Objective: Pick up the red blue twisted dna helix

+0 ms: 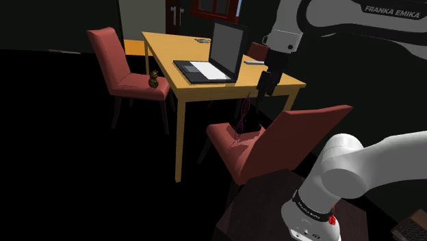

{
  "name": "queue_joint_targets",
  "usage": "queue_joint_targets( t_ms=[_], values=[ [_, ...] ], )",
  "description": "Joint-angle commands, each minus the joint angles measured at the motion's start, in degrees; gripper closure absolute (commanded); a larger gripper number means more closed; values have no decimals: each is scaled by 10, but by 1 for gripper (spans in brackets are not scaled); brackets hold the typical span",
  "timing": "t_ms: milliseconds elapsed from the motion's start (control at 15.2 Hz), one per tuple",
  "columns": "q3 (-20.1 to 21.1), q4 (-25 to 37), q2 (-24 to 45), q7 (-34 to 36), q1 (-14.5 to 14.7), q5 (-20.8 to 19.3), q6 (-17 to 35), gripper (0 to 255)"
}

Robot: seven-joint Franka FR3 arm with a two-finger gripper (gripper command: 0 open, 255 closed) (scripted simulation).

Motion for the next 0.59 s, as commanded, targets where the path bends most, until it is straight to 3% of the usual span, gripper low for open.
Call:
queue_joint_targets(
  t_ms=[0, 528],
  values=[
    [0, 0, 0, 0, 0, 0, 0, 0],
    [-86, 23, 100, -154, -5, -84, 71, 0]
  ],
)
